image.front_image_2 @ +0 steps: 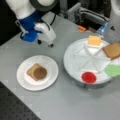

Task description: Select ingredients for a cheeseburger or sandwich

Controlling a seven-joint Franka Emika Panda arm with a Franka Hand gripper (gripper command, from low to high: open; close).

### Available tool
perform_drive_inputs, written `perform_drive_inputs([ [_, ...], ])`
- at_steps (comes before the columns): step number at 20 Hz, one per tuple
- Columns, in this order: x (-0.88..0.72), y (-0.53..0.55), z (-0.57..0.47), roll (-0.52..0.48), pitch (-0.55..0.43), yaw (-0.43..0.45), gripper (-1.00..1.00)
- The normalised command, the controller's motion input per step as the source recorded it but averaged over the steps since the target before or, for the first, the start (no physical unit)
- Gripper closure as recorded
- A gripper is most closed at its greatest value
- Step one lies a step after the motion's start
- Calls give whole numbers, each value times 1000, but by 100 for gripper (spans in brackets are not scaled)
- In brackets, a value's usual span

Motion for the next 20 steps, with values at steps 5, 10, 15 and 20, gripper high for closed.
perform_drive_inputs([
  [5,-642,439,50,-512,-136,-113,-100],
  [10,-420,295,-62,-383,-179,-26,-100],
  [15,-290,255,-26,-360,-87,19,-100],
  [20,-208,350,-36,-258,-42,61,-100],
])
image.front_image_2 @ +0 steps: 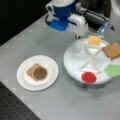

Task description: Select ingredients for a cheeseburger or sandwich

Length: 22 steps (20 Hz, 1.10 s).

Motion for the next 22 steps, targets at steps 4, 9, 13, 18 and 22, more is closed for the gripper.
perform_drive_inputs([
  [4,-229,309,-41,-173,-26,52,-100],
  [9,-271,228,-85,-134,-68,2,-100],
  [13,-304,206,-127,-122,-80,-43,-100],
  [18,-344,256,-123,-139,-102,-64,-100],
  [22,-413,347,-116,-120,-122,-69,-100],
])
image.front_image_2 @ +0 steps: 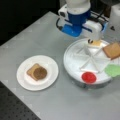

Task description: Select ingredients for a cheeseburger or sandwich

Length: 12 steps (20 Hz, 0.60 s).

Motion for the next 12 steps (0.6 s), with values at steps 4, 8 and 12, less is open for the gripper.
perform_drive_inputs([
  [4,-403,365,-162,-69,-166,-84,-100],
  [8,-312,306,-197,-26,-214,-104,-100],
  [12,-229,159,-206,18,-255,-99,-100],
])
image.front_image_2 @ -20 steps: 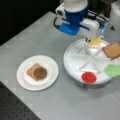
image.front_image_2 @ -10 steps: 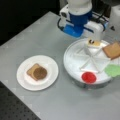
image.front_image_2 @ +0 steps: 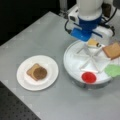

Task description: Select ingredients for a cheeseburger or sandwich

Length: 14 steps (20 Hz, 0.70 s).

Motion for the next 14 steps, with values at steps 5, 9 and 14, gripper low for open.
perform_drive_inputs([
  [5,-202,114,-193,81,-252,-104,-100],
  [9,-170,171,-193,106,-254,-113,-100],
  [14,-166,173,-199,94,-245,-89,-100],
])
